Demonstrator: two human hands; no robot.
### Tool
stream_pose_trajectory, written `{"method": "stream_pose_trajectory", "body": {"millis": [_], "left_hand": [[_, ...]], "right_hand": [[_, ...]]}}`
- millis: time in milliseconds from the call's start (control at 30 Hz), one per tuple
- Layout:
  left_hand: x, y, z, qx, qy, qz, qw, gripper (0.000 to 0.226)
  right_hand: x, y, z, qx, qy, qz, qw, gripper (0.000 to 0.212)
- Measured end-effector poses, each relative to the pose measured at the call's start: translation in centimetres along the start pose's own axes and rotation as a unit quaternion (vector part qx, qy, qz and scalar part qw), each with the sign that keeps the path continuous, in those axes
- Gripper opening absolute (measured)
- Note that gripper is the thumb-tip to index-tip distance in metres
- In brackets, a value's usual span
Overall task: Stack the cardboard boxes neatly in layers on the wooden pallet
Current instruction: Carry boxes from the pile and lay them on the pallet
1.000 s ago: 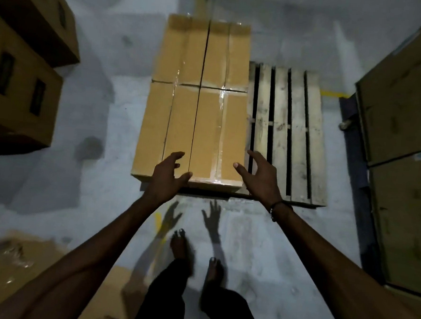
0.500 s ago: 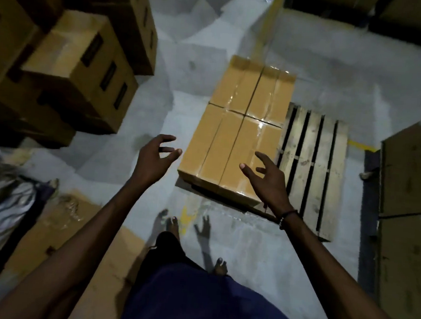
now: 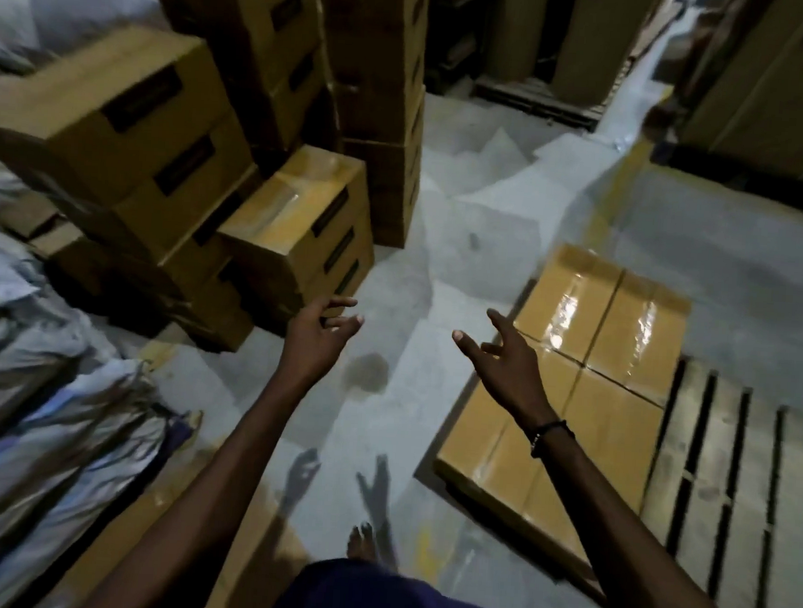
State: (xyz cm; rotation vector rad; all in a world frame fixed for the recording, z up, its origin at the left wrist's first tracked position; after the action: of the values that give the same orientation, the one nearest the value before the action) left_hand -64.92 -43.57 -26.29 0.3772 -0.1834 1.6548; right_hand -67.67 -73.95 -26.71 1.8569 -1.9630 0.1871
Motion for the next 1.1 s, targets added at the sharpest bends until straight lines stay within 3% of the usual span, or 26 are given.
{"method": "stream_pose_trajectory", "body": {"millis": [600, 767, 1100], "left_hand": [[27.0, -29.9, 2.9, -0.037, -0.056, 0.087, 0.994, 0.025], [35.5, -37.2, 3.6, -0.012, -0.082, 0.149, 0.985, 0.024], [51.8, -47.5, 3.2, -0.002, -0.133, 0.248, 0.959, 0.02]], "right_hand": [[-22.4, -29.6, -23.5, 0.145, 0.007, -0.082, 0.986, 0.081], [-28.6, -37.7, -28.9, 0.165, 0.021, -0.125, 0.978, 0.088], [-43.3, -47.9, -42.7, 0.282, 0.077, -0.21, 0.933, 0.082]]}}
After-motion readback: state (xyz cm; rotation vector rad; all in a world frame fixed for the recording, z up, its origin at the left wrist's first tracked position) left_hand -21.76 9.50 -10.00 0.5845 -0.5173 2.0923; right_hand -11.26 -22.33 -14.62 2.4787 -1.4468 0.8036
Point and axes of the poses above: each hand's wrist, its own y-axis away from the middle knuckle, its own x-axis out of the back of the hand, z = x × y, the point moved 10 cm from there along -y, towards the middle knuckle, and after that the axes turned 1 degree about -z, right-handed, at the moved point
